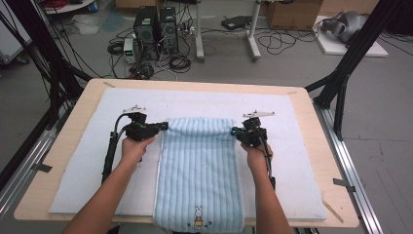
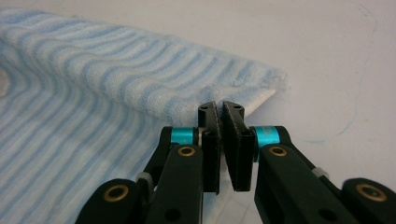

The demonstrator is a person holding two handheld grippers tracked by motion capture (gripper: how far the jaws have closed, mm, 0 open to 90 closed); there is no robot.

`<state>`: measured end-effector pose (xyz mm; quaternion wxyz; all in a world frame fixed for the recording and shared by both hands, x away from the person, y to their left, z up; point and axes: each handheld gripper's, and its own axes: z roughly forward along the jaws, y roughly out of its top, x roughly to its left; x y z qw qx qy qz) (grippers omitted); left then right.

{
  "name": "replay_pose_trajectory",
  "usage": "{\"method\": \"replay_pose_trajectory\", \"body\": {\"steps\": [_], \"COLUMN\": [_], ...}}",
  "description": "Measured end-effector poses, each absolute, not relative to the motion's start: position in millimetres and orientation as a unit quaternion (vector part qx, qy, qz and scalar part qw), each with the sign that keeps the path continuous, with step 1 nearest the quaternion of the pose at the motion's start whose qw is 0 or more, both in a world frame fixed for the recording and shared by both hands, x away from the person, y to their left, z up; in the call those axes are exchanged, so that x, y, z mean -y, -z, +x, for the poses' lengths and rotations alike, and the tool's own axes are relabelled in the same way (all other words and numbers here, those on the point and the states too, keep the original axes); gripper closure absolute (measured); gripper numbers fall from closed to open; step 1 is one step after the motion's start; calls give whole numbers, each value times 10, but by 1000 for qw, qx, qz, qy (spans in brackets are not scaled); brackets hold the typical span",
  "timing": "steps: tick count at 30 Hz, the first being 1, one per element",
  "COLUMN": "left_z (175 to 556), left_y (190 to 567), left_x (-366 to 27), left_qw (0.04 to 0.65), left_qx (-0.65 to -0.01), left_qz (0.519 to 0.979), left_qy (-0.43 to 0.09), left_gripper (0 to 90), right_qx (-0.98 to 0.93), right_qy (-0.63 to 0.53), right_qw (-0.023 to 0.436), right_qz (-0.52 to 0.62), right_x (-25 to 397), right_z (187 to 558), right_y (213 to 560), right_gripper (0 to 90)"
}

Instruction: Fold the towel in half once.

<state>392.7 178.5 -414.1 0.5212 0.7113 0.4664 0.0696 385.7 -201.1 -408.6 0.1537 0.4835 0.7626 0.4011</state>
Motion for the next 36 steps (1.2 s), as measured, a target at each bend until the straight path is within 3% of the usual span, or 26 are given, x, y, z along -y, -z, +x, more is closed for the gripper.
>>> {"method": "replay_pose_trajectory", "body": {"steps": [33, 35, 36], "left_z": [2930, 2909, 2909], "left_y": [4407, 4441, 4450], "left_x": [-1875, -1882, -1882], "left_qw": [502, 493, 487], "left_qx": [-420, -421, -427], "left_qz": [754, 760, 760], "left_qy": [-51, -51, -55], "left_gripper": [859, 843, 793], "right_qx": [-777, -781, -782], "right_qy": [-410, -404, -401], "right_qw": [137, 134, 134], "right_qz": [457, 457, 457], "right_x": [2109, 2104, 2102], "right_z": [2882, 2846, 2837], "right_y": [4250, 4281, 4297], "right_gripper": [848, 845, 838]}}
